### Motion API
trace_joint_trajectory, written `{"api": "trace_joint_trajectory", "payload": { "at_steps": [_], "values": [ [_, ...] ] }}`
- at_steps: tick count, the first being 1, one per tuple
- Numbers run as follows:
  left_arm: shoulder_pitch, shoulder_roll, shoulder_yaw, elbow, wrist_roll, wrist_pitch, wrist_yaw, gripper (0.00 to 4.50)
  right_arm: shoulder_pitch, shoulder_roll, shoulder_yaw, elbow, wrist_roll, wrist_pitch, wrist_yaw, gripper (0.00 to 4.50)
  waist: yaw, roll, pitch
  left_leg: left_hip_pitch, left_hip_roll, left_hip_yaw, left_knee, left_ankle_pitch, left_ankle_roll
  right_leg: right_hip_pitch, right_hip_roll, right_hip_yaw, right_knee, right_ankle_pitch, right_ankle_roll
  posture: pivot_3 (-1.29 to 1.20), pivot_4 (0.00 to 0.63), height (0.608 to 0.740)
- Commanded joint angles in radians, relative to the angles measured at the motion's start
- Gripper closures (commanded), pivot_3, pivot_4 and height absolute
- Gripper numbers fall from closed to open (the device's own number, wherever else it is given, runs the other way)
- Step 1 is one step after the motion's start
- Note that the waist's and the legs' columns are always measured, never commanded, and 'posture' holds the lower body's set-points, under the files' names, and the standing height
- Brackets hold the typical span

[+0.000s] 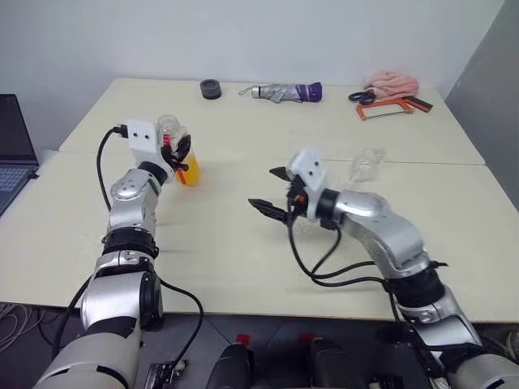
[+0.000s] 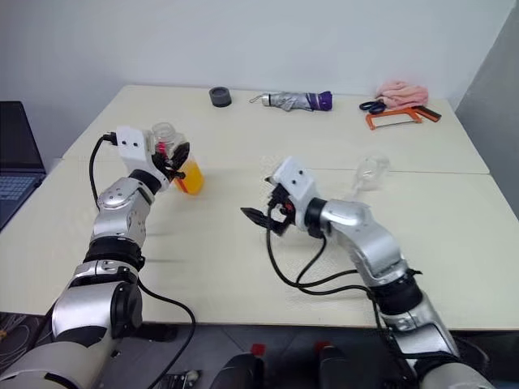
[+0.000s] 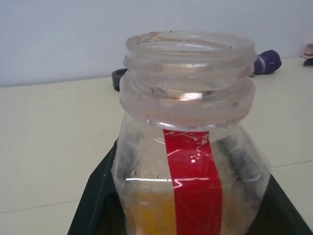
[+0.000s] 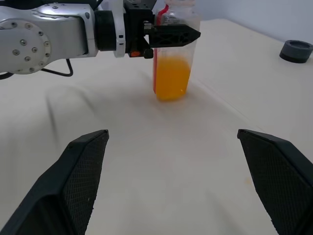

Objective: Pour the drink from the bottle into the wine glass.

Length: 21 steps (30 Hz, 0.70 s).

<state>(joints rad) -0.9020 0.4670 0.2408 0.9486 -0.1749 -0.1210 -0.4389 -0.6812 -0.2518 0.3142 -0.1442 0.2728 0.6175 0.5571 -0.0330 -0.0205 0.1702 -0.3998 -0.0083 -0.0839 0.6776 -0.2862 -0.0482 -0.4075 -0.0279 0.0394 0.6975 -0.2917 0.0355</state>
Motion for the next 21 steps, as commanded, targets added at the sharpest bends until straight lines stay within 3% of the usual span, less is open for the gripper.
{"api": "trace_joint_trajectory", "payload": {
  "at_steps": [1, 5, 13, 21],
  "values": [
    [-0.045, 0.011, 0.009, 0.019, 0.004, -0.041, 0.022, 2.76, -0.03, 0.022, 0.001, 0.004, -0.032, -0.038, -0.006, 0.0, 0.0, 0.0, 0.0, 0.0, 0.0, 0.0, 0.0, 0.0, 0.0, 0.0, 0.0, 0.0, 0.0, 0.0, 0.0, 0.0, 0.15, 0.74],
    [-0.054, 0.008, 0.015, 0.069, -0.001, -0.037, 0.036, 2.76, -0.026, 0.036, 0.0, 0.001, -0.045, -0.039, 0.006, 0.0, -0.001, 0.0, 0.0, 0.0, 0.0, 0.0, 0.0, 0.0, 0.0, 0.0, 0.0, 0.0, 0.0, 0.0, 0.0, 0.0, 0.15, 0.74],
    [-0.005, -0.009, 0.003, 0.051, 0.004, -0.076, 0.02, 0.13, 0.005, 0.039, -0.011, -0.033, -0.049, -0.013, 0.005, 0.0, -0.006, 0.0, 0.0, 0.001, 0.0, 0.001, 0.0, 0.0, 0.0, 0.0, 0.001, 0.0, 0.001, 0.0, 0.0, 0.0, 0.15, 0.74],
    [0.071, -0.024, -0.013, 0.024, 0.031, -0.087, 0.057, 0.06, 0.062, 0.014, -0.017, -0.08, -0.05, 0.018, 0.007, 0.0, -0.009, 0.0, 0.0, 0.0, 0.0, 0.001, 0.0, -0.002, 0.003, -0.001, 0.001, 0.0, 0.001, 0.0, 0.0, 0.0, 0.15, 0.74]
  ]
}}
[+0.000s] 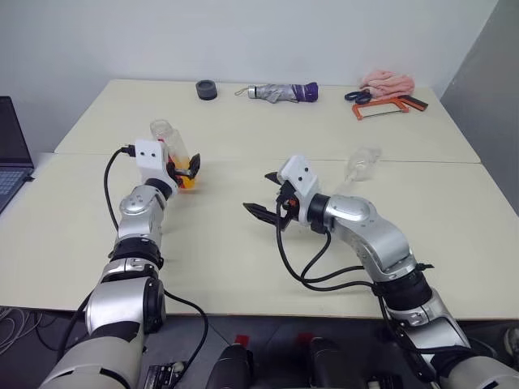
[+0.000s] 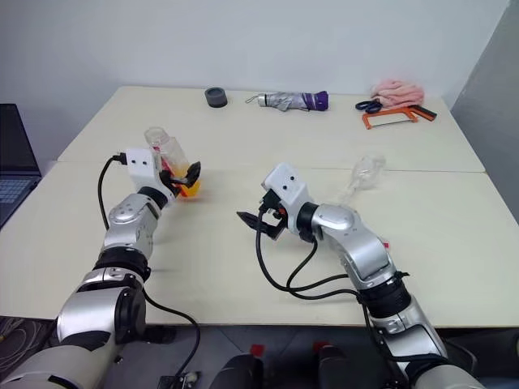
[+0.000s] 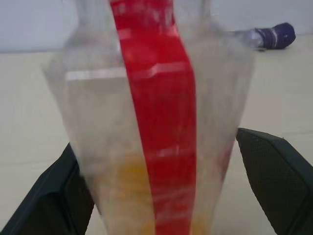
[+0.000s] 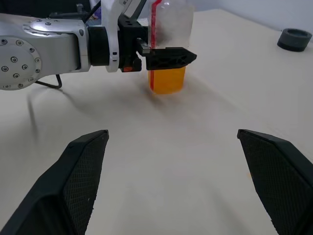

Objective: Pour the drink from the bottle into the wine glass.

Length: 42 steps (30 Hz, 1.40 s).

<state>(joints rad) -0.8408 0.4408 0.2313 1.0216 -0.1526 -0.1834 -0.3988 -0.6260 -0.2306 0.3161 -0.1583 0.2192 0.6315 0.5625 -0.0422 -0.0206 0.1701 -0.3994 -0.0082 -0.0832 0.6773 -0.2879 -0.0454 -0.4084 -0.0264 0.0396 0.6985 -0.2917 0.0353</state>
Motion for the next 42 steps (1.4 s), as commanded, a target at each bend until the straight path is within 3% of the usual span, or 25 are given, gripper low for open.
{"api": "trace_joint_trajectory", "payload": {
  "at_steps": [1, 16, 22, 26, 29, 35, 38, 42],
  "values": [
    [0.022, 0.0, -0.006, -0.053, 0.013, -0.026, 0.023, 0.06, 0.016, -0.011, -0.02, -0.074, 0.003, 0.009, -0.001, 0.0, 0.0, 0.0, 0.0, 0.0, 0.0, 0.0, 0.0, 0.0, 0.0, 0.0, 0.0, 0.0, 0.0, 0.0, 0.0, 0.0, 0.15, 0.74],
    [0.174, -0.037, -0.021, -0.149, 0.029, -0.054, 0.055, 0.06, 0.145, -0.081, -0.051, -0.197, 0.011, 0.062, -0.009, 0.0, 0.002, 0.0, 0.0, 0.0, 0.001, 0.0, 0.0, 0.0, 0.001, 0.0, 0.0, 0.0, 0.0, 0.0, 0.0, 0.0, 0.15, 0.74],
    [0.361, -0.054, -0.036, -0.433, -0.005, 0.006, 0.008, 0.06, 0.206, -0.124, -0.131, -0.316, 0.064, 0.126, -0.01, 0.0, 0.002, 0.0, 0.0, 0.0, 0.002, 0.0, 0.0, 0.0, 0.001, 0.0, -0.001, 0.001, 0.0, 0.0, 0.0, 0.0, 0.15, 0.74],
    [0.494, -0.04, -0.043, -0.651, -0.029, 0.081, -0.037, 0.06, 0.216, -0.12, -0.242, -0.382, 0.134, 0.212, -0.048, 0.0, 0.003, 0.0, 0.0, 0.0, 0.002, 0.0, -0.001, 0.0, 0.001, 0.0, -0.001, 0.001, 0.0, 0.0, 0.0, 0.0, 0.15, 0.74],
    [0.575, -0.015, -0.056, -0.802, -0.077, 0.153, -0.125, 0.06, 0.187, -0.092, -0.407, -0.382, 0.214, 0.315, -0.117, 0.0, 0.008, 0.0, 0.0, 0.001, 0.002, -0.001, -0.001, -0.001, 0.001, 0.002, -0.001, 0.0, 0.0, 0.0, 0.0, 0.0, 0.15, 0.74],
    [0.584, 0.057, -0.12, -0.966, -0.18, 0.275, -0.353, 0.06, 0.036, -0.061, -0.648, -0.239, 0.298, 0.582, -0.274, 0.0, 0.01, 0.0, 0.0, 0.002, 0.002, 0.0, -0.001, -0.001, 0.001, 0.003, -0.001, 0.001, 0.0, 0.0, 0.0, 0.0, 0.15, 0.74],
    [0.528, 0.13, -0.171, -1.023, -0.244, 0.366, -0.524, 0.06, -0.111, -0.082, -0.792, -0.016, 0.319, 0.751, -0.317, 0.0, 0.009, 0.001, 0.0, 0.002, 0.001, 0.001, -0.001, -0.001, 0.001, 0.003, 0.0, 0.001, 0.0, 0.0, 0.0, 0.0, 0.15, 0.74],
    [0.46, 0.195, -0.236, -1.056, -0.285, 0.44, -0.688, 0.06, -0.206, -0.145, -0.832, 0.248, 0.311, 0.799, -0.302, 0.0, 0.008, 0.001, 0.0, 0.002, 0.001, 0.004, -0.002, -0.001, 0.001, 0.003, 0.002, 0.001, -0.001, 0.0, 0.0, 0.0, 0.15, 0.74]
  ]
}}
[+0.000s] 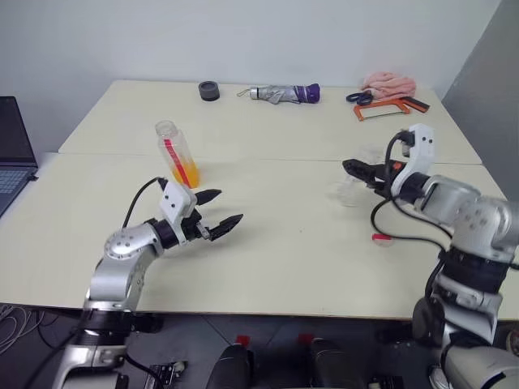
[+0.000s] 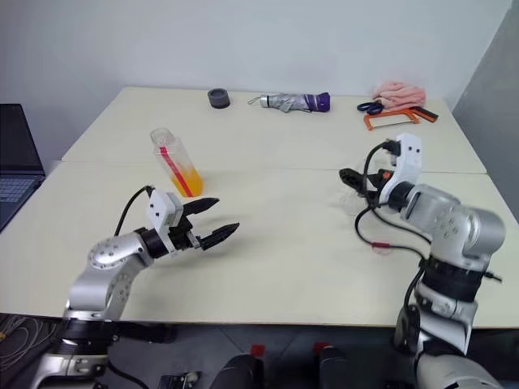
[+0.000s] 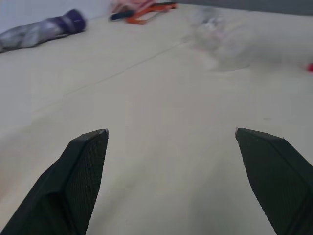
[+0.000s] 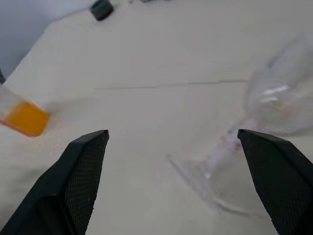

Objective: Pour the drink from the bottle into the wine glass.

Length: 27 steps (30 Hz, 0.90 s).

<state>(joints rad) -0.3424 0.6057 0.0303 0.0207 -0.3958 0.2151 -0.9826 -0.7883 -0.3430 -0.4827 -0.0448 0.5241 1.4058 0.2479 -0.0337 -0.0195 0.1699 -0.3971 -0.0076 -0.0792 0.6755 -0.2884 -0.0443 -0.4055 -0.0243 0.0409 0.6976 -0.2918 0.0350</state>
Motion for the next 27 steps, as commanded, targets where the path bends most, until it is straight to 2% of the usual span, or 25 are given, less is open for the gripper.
{"api": "trace_joint_trajectory", "payload": {
  "at_steps": [1, 6, 12, 23, 27],
  "values": [
    [-0.054, 0.039, -0.046, -0.062, -0.051, 0.06, -0.135, 0.06, -0.063, -0.044, -0.039, 0.2, 0.006, 0.023, 0.021, 0.0, -0.002, 0.0, 0.0, 0.0, 0.0, 0.001, 0.0, 0.0, 0.0, 0.0, 0.0, 0.0, 0.0, 0.0, 0.0, 0.0, 0.15, 0.74],
    [-0.104, 0.069, -0.107, -0.092, -0.062, 0.096, -0.261, 0.06, -0.146, -0.1, 0.0, 0.503, -0.007, -0.083, 0.093, 0.0, -0.013, 0.002, 0.001, 0.0, 0.0, 0.003, -0.001, 0.0, 0.0, -0.001, 0.001, 0.001, -0.001, 0.0, 0.0, 0.0, 0.15, 0.74],
    [-0.125, 0.049, -0.11, -0.081, -0.057, 0.102, -0.27, 0.06, -0.235, -0.112, 0.059, 0.765, -0.047, -0.265, 0.175, 0.0, -0.026, 0.003, 0.002, 0.0, 0.001, 0.003, -0.001, 0.0, 0.0, -0.001, 0.002, 0.001, 0.0, 0.0, 0.0, 0.0, 0.15, 0.74],
    [-0.128, 0.041, -0.119, -0.065, -0.034, 0.075, -0.282, 0.06, -0.341, -0.067, 0.095, 1.099, -0.092, -0.518, 0.222, 0.0, -0.027, 0.003, 0.002, 0.0, 0.002, 0.003, -0.001, 0.0, 0.0, -0.001, 0.002, 0.002, 0.0, 0.0, 0.0, 0.0, 0.15, 0.74],
    [-0.121, 0.041, -0.124, -0.056, -0.024, 0.058, -0.286, 0.0, -0.362, -0.056, 0.095, 1.152, -0.09, -0.548, 0.235, 0.93, -0.027, 0.003, 0.002, -0.001, 0.002, 0.003, -0.001, 0.0, 0.0, -0.001, 0.002, 0.002, 0.0, 0.0, 0.0, 0.0, 0.15, 0.74]
  ]
}}
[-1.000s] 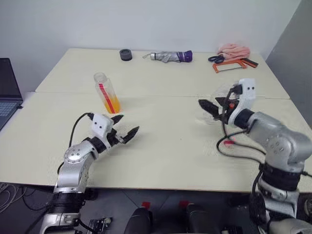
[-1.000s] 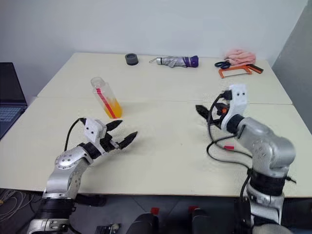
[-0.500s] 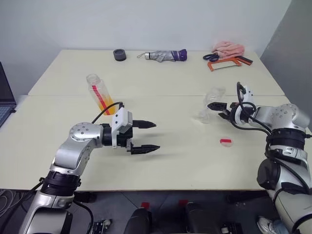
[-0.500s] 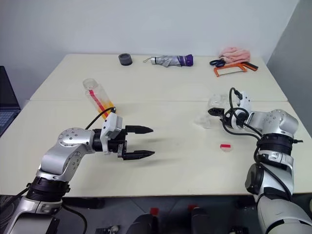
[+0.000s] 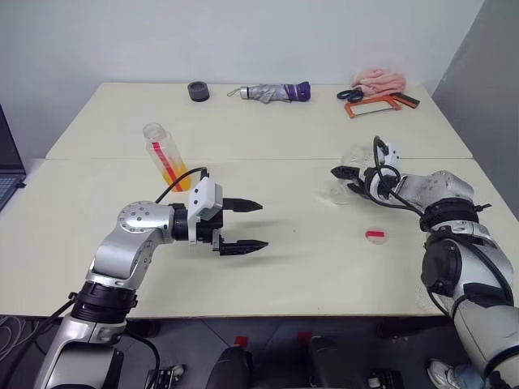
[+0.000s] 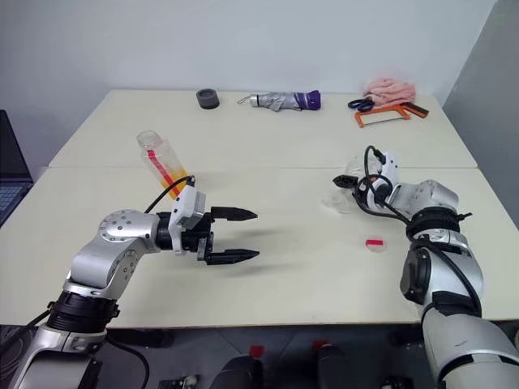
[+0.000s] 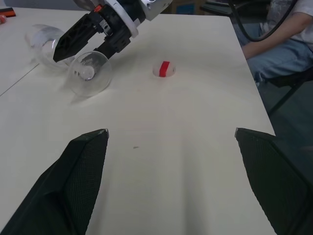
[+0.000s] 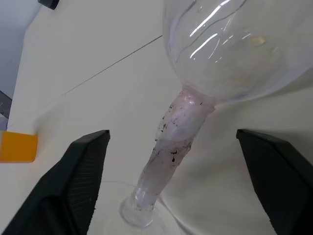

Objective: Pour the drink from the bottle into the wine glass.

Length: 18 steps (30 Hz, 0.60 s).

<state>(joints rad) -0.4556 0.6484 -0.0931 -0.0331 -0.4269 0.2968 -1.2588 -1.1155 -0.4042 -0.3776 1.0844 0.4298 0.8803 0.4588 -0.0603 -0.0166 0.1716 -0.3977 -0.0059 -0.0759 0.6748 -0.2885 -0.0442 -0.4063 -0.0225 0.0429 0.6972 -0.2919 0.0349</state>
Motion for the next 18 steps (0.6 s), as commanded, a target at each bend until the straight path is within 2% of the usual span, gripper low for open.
{"api": "trace_joint_trajectory", "payload": {
  "at_steps": [1, 7, 10, 14, 18],
  "values": [
    [-0.005, -0.002, -0.002, -0.001, 0.009, -0.027, -0.01, 0.0, -0.036, 0.008, -0.009, 0.029, 0.005, -0.023, 0.027, 1.24, 0.0, 0.0, 0.0, 0.0, 0.0, 0.0, 0.0, 0.0, 0.0, 0.0, 0.0, 0.0, 0.0, 0.0, 0.0, 0.0, 0.15, 0.74],
    [0.011, -0.007, -0.003, 0.001, 0.018, -0.041, -0.002, 0.0, -0.038, 0.017, -0.003, 0.031, 0.005, -0.028, 0.047, 3.46, 0.0, 0.0, 0.0, 0.0, 0.0, -0.001, 0.0, 0.0, 0.0, 0.0, 0.0, 0.0, 0.0, 0.0, 0.0, 0.0, 0.15, 0.74],
    [0.021, -0.01, -0.004, -0.002, 0.021, -0.045, 0.003, 0.0, -0.022, 0.028, 0.005, 0.0, 0.008, -0.042, 0.077, 4.26, 0.001, 0.0, 0.0, 0.0, 0.0, -0.001, 0.0, 0.0, 0.0, 0.0, 0.0, 0.0, 0.0, 0.0, 0.0, 0.0, 0.15, 0.74],
    [0.028, -0.01, 0.005, -0.005, 0.019, -0.042, 0.015, 0.0, 0.017, 0.055, 0.035, -0.101, -0.004, -0.138, 0.11, 4.35, 0.0, 0.001, 0.0, 0.0, 0.0, -0.002, 0.001, 0.0, 0.0, 0.0, 0.0, 0.0, 0.0, 0.0, 0.0, 0.0, 0.15, 0.74],
    [0.027, -0.007, 0.015, 0.007, 0.022, -0.046, 0.027, 0.0, 0.077, 0.101, 0.11, -0.201, -0.098, -0.386, 0.059, 4.35, 0.0, 0.001, 0.001, 0.0, 0.0, -0.003, 0.001, 0.0, 0.0, 0.0, 0.0, 0.0, 0.001, 0.0, 0.0, 0.0, 0.15, 0.74]
  ]
}}
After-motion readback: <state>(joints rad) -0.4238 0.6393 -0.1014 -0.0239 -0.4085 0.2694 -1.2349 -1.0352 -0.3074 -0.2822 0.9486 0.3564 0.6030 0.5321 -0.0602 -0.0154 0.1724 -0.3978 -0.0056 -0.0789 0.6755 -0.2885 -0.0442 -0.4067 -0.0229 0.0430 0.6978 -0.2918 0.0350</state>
